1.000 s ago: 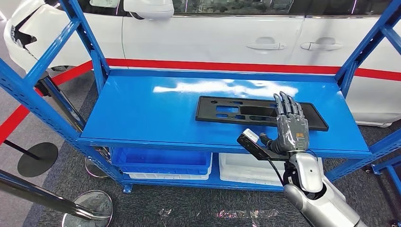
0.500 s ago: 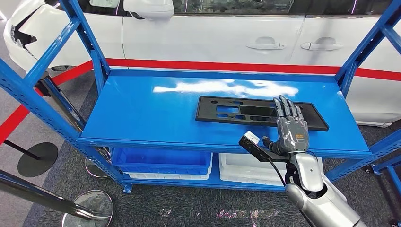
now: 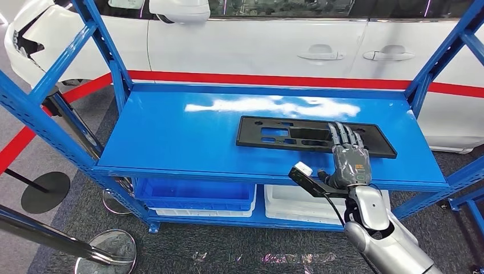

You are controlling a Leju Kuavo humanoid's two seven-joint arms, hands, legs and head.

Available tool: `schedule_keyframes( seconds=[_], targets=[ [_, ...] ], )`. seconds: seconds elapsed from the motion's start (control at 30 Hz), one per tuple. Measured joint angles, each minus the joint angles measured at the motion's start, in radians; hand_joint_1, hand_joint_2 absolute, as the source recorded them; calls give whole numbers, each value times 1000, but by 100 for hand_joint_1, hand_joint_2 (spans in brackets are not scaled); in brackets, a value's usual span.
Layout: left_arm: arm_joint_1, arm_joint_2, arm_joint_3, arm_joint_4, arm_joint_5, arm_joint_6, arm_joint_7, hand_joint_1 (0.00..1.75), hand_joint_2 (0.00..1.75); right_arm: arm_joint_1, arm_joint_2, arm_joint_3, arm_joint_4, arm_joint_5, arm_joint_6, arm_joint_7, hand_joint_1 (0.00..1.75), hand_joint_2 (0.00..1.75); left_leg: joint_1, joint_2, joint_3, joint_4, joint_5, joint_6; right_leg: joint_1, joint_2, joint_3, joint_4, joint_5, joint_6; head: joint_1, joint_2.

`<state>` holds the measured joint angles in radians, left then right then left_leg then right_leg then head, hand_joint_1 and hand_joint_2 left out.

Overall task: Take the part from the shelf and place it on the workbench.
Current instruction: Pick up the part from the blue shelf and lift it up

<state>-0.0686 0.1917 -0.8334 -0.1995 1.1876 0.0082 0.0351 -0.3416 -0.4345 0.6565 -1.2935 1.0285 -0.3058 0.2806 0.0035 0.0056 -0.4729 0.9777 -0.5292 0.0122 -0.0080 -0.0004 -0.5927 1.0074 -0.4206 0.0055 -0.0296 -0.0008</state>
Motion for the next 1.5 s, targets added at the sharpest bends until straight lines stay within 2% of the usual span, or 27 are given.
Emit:
schedule_keyframes(
  seconds=[1.5],
  targets=[
    [-2,5,-7,0,9,-12,-13,0,0,-12,30,1,47,7,49,12,0,175,0,0,0,0,0,0,0,0,0,0,0,0,0,0]
  ],
)
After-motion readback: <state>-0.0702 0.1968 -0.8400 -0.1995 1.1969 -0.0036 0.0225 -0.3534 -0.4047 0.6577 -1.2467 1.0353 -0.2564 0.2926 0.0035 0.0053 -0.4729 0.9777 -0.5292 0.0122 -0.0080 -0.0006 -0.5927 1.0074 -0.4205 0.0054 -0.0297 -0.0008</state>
